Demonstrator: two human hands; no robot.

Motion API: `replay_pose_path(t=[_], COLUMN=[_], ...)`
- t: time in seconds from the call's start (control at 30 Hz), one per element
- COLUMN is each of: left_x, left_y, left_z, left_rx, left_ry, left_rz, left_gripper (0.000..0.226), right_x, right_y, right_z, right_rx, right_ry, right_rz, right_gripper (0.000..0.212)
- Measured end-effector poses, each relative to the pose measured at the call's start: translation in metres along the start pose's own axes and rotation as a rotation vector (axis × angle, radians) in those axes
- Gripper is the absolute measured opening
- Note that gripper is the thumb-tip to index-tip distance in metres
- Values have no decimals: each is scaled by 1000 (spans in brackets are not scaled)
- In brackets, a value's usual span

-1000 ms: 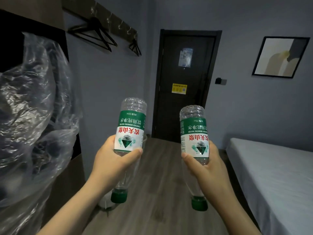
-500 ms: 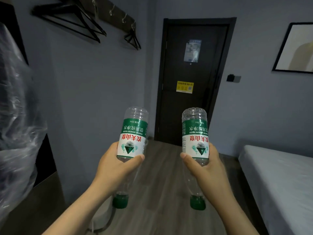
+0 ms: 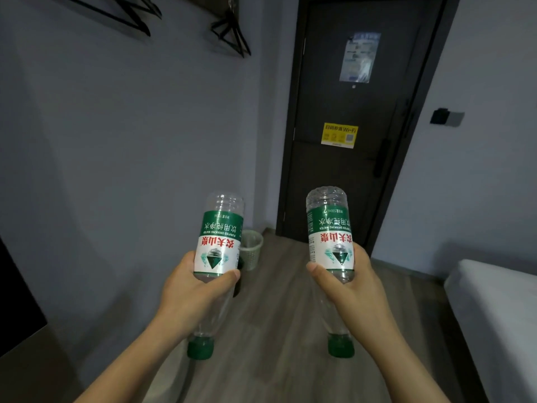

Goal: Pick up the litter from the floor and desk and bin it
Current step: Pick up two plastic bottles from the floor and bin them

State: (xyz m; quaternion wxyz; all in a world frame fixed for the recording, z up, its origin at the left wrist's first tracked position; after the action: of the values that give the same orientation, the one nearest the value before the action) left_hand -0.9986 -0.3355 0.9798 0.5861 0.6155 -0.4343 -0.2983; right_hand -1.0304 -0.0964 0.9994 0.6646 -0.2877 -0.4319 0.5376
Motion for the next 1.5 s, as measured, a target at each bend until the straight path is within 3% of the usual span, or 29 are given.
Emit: replay_pose_path(t=[0.13, 0.33, 0.63, 0.77, 0.9, 1.17, 1.5], left_x=[-13, -21, -67, -95, -126, -179, -182], left_y=[2, 9, 0, 1, 8, 14, -12], left_z=[79, 197, 327, 393, 456, 557, 709], left_rx=[25, 87, 167, 163, 185, 280, 360], left_ry=[-15, 3, 34, 67, 125, 218, 228], left_rz=[-33, -2, 37, 108, 143, 175, 127], left_gripper=[37, 58, 64, 59, 40, 46, 31], right_x=[-29, -71, -106, -116, -124, -150, -239], right_y=[38, 89, 186, 237, 282, 357, 438], right_z=[66, 157, 271, 336, 404, 518, 629], right_rx=[-21, -76, -168, -155, -149, -197, -312], right_ry=[-16, -41, -55, -101, -160, -273, -367], right_rz=[-2, -43, -77, -57, -22, 59, 24], right_gripper=[40, 48, 48, 44, 46, 45, 51])
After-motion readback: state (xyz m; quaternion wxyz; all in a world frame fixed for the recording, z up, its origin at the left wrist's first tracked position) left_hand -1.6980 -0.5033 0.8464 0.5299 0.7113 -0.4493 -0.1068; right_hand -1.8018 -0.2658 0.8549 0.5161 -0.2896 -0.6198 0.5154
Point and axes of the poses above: each hand's wrist, its own z-axis towards the middle knuckle, its own x-axis out of the back of the hand, y = z × x, the point moved 2 cm from there along z, towards the middle knuckle, and after that the axes turned 13 degrees about x, right-handed, at the moved point
